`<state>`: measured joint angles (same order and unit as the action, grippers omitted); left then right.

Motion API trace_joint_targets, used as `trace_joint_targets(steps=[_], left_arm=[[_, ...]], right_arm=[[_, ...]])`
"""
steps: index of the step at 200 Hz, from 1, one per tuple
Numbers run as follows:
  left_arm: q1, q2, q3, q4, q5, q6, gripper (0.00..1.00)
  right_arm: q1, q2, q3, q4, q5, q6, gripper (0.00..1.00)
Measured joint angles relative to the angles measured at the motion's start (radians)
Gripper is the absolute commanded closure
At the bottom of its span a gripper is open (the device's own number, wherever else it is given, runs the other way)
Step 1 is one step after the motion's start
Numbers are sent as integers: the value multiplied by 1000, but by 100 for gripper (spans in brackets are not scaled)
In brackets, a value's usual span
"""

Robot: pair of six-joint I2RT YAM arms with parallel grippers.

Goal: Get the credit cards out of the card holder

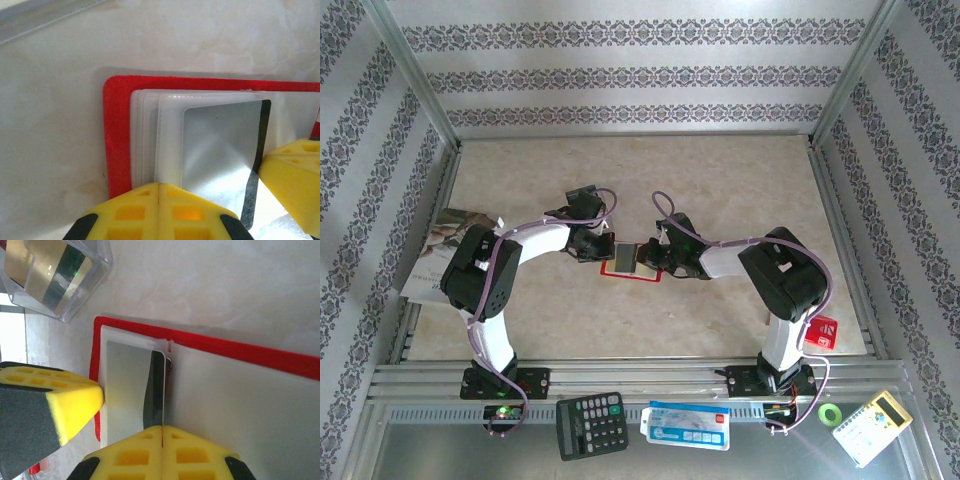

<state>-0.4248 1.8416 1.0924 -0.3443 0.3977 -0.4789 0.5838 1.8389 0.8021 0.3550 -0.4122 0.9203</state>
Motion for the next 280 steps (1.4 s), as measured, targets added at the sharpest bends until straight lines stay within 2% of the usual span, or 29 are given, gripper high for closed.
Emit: trace_joint_targets(steps=[15,35,50,114,146,174,194,254,280], left_arm=[[0,0,0,0,0,0,100],[0,0,0,0,0,0,100],[0,0,0,0,-2,0,100],[0,0,0,0,-2,0,100],[0,0,0,0,-3,0,99],[0,0,0,0,-3,0,99],[0,0,0,0,-3,0,98],[1,0,0,0,11,0,96],[2,0,0,0,16,-3,90]], right_arm=[[0,-2,-1,0,0,0,100],[0,-2,-1,0,-7,2,86],[0,-2,-1,0,-17,8,80],[-6,15,16,3,-66,27,76],[-6,25,22,6,-77,35,81],[-6,36,23,16,-81,45,95],[-9,36,22,25,-83,47,100],[-59,-62,-79,48,-75,28,100],[-71,-121,-129,69,-72,15,100]])
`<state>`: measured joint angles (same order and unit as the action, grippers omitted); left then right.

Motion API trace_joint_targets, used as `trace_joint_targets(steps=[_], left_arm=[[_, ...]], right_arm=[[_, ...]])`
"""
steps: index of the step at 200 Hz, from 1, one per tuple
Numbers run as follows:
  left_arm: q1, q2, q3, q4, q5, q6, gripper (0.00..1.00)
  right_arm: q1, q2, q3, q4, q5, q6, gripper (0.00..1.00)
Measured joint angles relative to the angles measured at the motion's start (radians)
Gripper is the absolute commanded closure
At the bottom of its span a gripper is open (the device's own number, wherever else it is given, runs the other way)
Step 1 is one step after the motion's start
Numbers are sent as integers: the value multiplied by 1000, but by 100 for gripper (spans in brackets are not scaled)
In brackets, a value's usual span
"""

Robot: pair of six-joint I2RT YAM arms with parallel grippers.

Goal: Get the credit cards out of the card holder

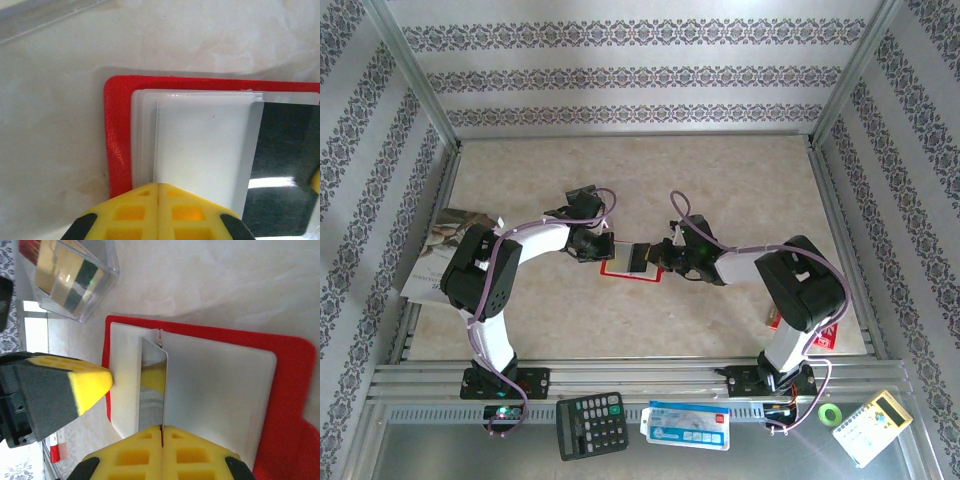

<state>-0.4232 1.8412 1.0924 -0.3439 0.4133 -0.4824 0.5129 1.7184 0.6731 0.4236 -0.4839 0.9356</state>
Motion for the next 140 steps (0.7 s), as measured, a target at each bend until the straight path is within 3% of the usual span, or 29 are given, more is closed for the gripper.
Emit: trace_joint_targets(steps=[48,97,140], left_arm=[[6,-44,16,5,33,-55,66],[6,-261,11,86,46,-128,40],[17,-438,-93,275,110,-250,11]], right_arm=[[-27,-146,-85,39,-2,-5,100],[-34,-335,-112,107,-15,-23,100],[-40,-343,-97,222,-51,36,100]])
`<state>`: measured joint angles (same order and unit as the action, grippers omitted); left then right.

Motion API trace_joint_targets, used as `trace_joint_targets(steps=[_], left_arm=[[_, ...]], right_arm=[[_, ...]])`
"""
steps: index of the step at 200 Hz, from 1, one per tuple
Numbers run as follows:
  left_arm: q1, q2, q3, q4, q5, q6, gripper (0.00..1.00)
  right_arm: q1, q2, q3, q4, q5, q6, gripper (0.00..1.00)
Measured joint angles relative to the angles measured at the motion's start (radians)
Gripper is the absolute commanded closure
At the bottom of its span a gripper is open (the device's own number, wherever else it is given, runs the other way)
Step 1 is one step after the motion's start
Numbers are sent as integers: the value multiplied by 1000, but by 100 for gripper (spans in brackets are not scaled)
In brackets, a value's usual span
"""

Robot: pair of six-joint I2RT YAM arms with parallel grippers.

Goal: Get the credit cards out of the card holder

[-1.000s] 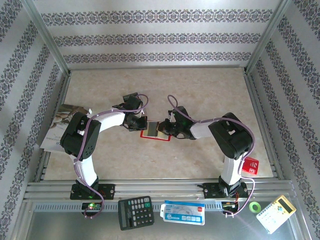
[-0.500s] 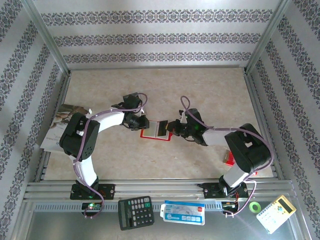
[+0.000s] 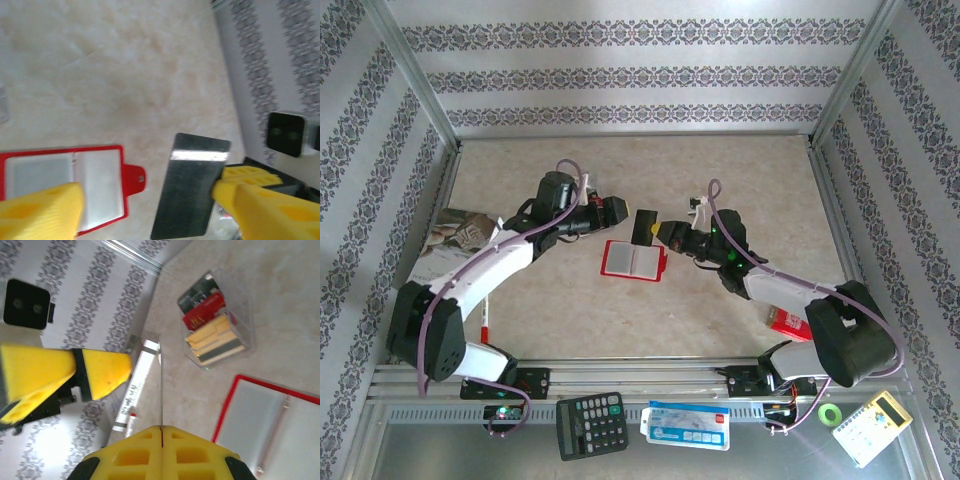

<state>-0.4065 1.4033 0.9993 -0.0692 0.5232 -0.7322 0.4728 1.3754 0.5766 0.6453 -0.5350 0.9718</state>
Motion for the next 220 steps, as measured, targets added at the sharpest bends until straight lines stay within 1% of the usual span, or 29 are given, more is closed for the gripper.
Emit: trace_joint_targets(steps=[16,47,52,73,98,175,206,220], left_arm=[[14,-29,-50,107,39,-58,7],[43,-13,-108,289,114,-163,7],[49,-5,-114,320,126,-179,10],[68,39,-131,451,180,-262,26],[84,71,-137,547,220,-325,36],[95,71,-143,618,299,-392,70],[95,71,-143,627,320,-397,81],[97,70,-143,623,323,-395,88]], right_arm=[[0,30,22,79,-13,45,100],[0,99,79,209,-31,138,100],[-1,108,88,224,-32,150,100],[-6,134,118,273,-36,196,100],[-6,144,139,296,-35,232,100],[-6,186,177,318,-39,287,100],[-6,187,177,325,-40,294,100],[-6,187,177,331,-40,298,100]])
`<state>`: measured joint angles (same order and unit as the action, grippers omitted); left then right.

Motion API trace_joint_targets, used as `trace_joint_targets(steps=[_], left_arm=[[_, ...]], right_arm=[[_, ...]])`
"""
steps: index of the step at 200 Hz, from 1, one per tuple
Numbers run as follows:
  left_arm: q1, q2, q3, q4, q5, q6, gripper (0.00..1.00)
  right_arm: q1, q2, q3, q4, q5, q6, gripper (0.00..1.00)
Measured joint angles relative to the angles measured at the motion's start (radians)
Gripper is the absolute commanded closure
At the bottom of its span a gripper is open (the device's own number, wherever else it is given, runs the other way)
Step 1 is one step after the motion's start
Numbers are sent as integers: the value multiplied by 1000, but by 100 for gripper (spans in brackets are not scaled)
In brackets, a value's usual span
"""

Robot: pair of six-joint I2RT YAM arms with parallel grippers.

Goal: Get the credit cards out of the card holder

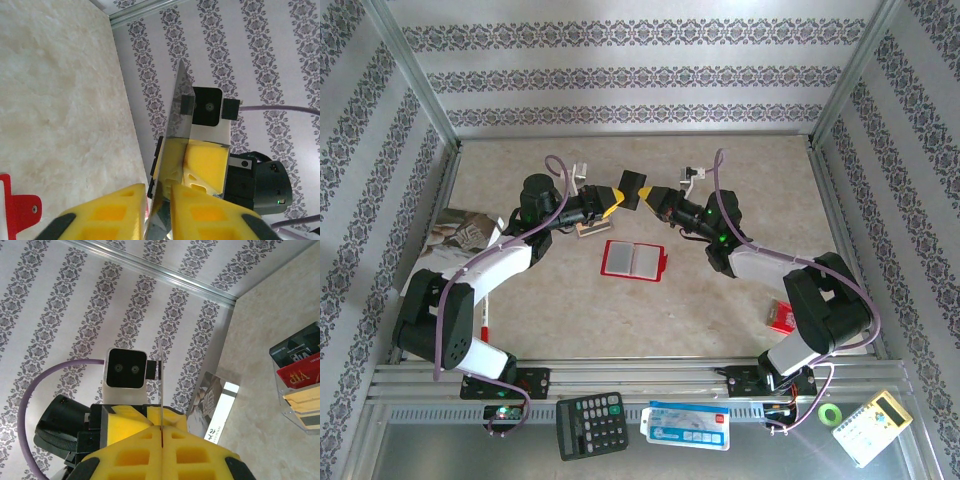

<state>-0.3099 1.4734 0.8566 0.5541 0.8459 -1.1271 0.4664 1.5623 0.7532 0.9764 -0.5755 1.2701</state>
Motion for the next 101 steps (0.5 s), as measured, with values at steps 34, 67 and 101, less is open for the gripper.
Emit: trace_joint_targets(steps=[34,67,101], left_arm=[[5,-9,8,-8,14,23,100],[12,-23,37,-105,7,92,100],[58,-63,107,-373,-79,280,100]], right_arm=[[0,0,-2,-6,1,10,85],[-7,-5,-10,-32,0,-6,58],[-32,-48,-50,-134,8,-31,36]])
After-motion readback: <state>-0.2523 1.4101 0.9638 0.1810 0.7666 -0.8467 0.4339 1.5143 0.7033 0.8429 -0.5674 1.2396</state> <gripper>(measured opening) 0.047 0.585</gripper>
